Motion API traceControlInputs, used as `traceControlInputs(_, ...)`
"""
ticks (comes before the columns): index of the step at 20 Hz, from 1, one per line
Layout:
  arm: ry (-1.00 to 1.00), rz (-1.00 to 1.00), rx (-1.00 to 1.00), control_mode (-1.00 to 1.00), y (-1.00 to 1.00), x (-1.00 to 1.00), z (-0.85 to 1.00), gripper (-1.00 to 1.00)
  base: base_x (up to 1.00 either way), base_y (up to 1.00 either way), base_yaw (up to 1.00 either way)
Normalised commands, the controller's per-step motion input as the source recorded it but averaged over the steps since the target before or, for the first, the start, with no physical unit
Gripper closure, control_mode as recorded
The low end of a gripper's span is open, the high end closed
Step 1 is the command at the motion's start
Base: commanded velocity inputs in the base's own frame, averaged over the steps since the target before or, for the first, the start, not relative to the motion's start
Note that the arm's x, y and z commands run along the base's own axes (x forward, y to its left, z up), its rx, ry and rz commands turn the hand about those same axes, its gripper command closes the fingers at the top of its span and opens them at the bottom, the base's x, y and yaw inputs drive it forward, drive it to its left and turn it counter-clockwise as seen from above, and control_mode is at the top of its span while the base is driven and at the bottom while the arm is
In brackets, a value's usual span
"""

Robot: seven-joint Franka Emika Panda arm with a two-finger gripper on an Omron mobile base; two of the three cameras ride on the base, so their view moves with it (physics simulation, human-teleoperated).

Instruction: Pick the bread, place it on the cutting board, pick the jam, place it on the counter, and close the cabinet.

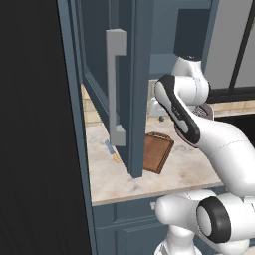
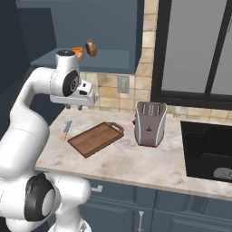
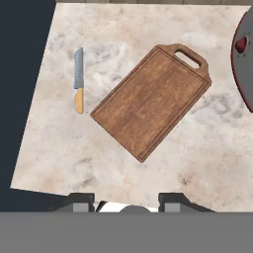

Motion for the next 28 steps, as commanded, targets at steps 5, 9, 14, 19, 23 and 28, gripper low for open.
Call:
traceControlInputs(5, 0.00, 0.00, 0.00, -1.00, 0.00, -0.02, 0.00, -1.00, 0.00, 0.00, 0.00)
traceControlInputs(9, -0.01, 0.00, 0.00, -1.00, 0.00, -0.04, 0.00, -1.00, 0.00, 0.00, 0.00)
traceControlInputs(14, -0.06, 0.00, -0.01, -1.00, 0.00, -0.14, 0.03, -1.00, 0.00, 0.00, 0.00)
traceControlInputs(19, -0.09, 0.00, -0.01, -1.00, 0.00, -0.26, 0.13, -1.00, 0.00, 0.00, 0.00)
traceControlInputs(23, -0.10, 0.00, -0.01, -1.00, 0.00, -0.28, 0.18, -1.00, 0.00, 0.00, 0.00)
traceControlInputs(28, -0.10, 0.00, 0.00, -1.00, 0.00, -0.29, 0.18, -1.00, 0.00, 0.00, 0.00)
